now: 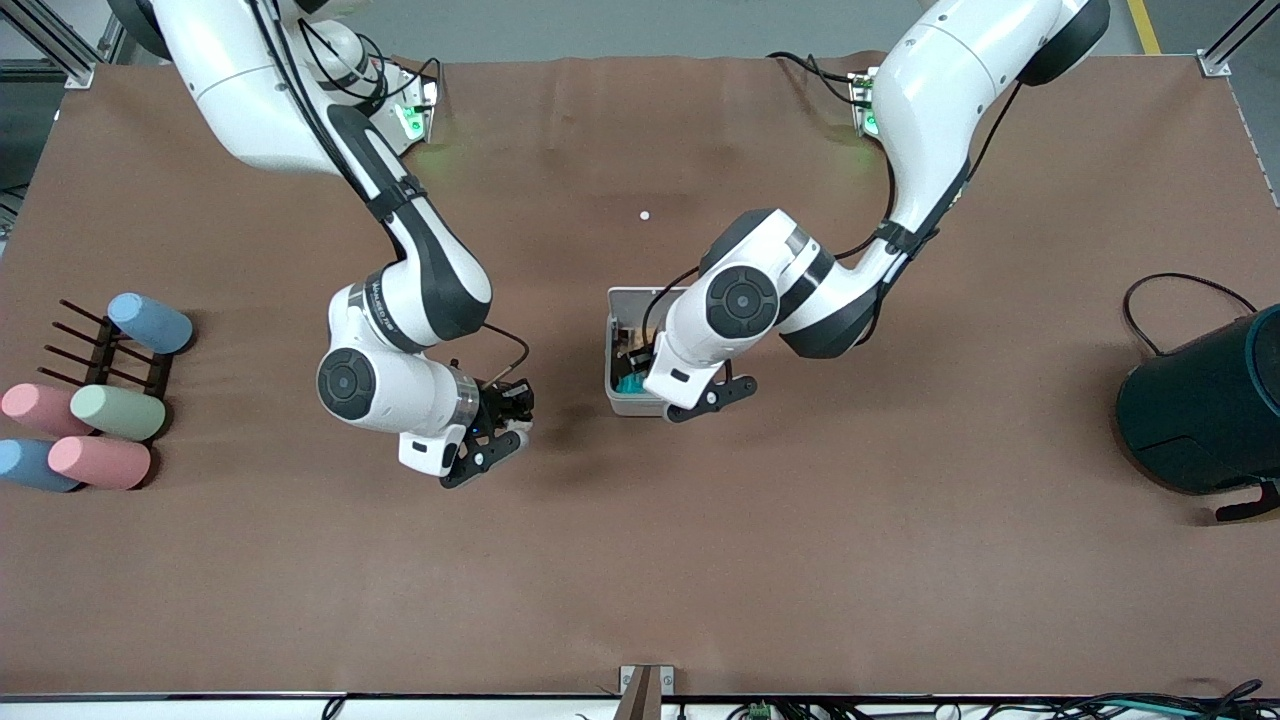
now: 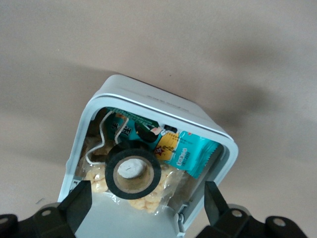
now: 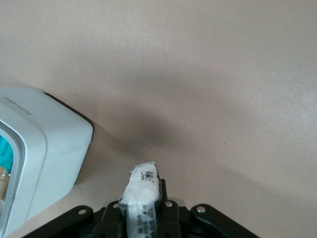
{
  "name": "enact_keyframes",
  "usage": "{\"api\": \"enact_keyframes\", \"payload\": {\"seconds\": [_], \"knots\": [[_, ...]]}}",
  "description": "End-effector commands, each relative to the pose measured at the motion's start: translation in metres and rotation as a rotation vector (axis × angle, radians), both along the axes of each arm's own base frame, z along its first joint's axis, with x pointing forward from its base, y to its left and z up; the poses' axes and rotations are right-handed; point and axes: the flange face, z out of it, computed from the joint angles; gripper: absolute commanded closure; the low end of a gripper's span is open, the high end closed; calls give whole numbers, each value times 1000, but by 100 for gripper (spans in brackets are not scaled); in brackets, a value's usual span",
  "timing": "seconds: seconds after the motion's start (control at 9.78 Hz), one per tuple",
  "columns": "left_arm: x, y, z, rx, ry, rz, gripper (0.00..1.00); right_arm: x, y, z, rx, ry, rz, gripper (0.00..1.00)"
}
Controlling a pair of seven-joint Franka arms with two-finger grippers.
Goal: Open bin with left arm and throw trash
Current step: 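Open the left gripper to drop the tape roll into the bin, then drop the packet into the bin with the right gripper while the left gripper withdraws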
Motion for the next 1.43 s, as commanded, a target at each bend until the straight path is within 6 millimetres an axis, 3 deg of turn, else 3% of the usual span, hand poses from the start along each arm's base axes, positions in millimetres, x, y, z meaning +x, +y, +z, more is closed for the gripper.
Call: {"api": "enact_keyframes", "payload": {"seconds": [0.0, 0.1, 0.2, 0.31, 0.41, 0.61, 0.72, 0.92, 1.02, 1.33], "knots": [[5, 14, 34, 26, -25, 6, 0, -15, 34, 26, 22, 42, -133, 94], [19, 47, 49, 73, -5, 26, 0, -20, 55, 41, 32, 55, -192, 94], [29, 76, 78, 102, -20, 47, 0, -30, 75, 46, 27, 74, -227, 94], [35, 104, 106, 124, -48, 4, 0, -43, 96, 48, 16, 98, -274, 94], [40, 142, 126, 147, -34, -78, 0, -64, 130, 50, -1, 123, -320, 94], [42, 207, 165, 177, -7, -169, 0, -90, 169, 55, -11, 133, -336, 93], [41, 233, 177, 185, -10, -194, 0, -91, 174, 57, 3, 126, -365, 92], [25, 254, 200, 210, -38, -195, 0, -89, 173, 56, 2, 120, -382, 84], [18, 274, 214, 207, -55, -210, 0, -88, 172, 55, 0, 120, -380, 75], [-16, 314, 246, 206, -94, -310, 0, -86, 171, 53, -3, 119, -387, 19]]}}
